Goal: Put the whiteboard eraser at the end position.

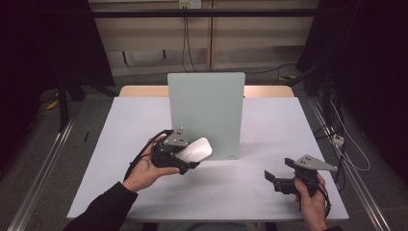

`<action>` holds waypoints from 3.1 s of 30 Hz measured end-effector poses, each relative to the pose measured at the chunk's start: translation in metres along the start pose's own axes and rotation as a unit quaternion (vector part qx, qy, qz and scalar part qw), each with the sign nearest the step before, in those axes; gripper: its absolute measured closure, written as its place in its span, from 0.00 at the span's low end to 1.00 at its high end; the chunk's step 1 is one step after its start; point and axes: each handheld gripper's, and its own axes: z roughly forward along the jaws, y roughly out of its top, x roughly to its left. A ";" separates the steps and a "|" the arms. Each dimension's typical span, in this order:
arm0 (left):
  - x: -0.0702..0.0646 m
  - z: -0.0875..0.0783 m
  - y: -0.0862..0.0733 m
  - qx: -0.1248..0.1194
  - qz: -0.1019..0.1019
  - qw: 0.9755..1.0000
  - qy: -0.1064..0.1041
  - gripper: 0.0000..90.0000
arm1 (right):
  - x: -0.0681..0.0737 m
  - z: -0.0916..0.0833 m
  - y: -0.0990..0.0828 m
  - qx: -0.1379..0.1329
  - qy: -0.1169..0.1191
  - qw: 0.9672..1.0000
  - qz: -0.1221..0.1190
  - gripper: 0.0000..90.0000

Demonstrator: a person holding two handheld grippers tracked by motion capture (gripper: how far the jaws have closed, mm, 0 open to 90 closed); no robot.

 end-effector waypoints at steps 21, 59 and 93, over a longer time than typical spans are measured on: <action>-0.027 0.050 0.001 0.107 0.039 0.992 -0.053 0.34 | 0.001 0.001 0.000 0.000 0.001 1.000 -0.001 0.06; -0.035 0.078 -0.006 0.110 0.040 0.992 -0.056 0.34 | 0.001 0.001 0.000 0.002 0.003 1.000 -0.004 0.06; -0.026 0.054 -0.004 0.034 -0.012 0.999 -0.019 0.07 | 0.000 0.002 0.000 0.002 0.007 1.000 -0.003 0.06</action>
